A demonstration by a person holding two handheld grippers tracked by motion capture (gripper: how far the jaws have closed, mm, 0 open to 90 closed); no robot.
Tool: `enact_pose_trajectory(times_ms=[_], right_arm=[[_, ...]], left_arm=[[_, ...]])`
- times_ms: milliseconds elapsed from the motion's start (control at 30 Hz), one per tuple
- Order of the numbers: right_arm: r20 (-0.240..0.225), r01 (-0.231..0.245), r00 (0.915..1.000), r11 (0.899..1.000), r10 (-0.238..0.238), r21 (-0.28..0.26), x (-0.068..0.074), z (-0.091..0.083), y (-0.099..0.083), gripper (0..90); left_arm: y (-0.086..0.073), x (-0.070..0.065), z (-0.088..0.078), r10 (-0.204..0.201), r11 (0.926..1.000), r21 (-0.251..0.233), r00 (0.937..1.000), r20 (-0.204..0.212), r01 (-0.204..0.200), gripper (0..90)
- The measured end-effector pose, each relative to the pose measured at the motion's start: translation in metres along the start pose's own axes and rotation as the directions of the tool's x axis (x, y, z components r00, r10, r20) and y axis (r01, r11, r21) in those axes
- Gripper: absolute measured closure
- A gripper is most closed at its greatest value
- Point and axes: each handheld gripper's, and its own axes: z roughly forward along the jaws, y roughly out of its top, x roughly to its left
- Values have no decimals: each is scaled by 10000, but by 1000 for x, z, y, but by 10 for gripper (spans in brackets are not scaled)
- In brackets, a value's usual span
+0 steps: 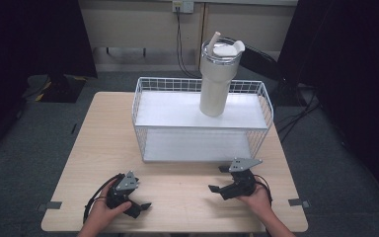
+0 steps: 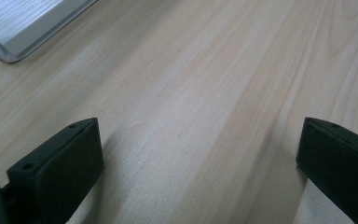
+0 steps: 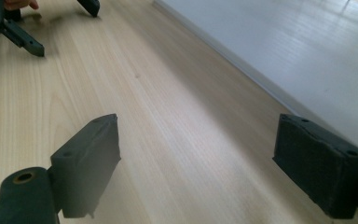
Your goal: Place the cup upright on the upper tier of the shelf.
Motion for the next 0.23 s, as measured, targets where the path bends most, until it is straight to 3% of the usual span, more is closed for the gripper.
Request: enact_pose_trajectory(times_ms=[233], right_arm=[[88,55,9999,9988,-59,486,2,4,-9,138]], left_arm=[[0,0,0,0,10000,1,10000,0,0,0]])
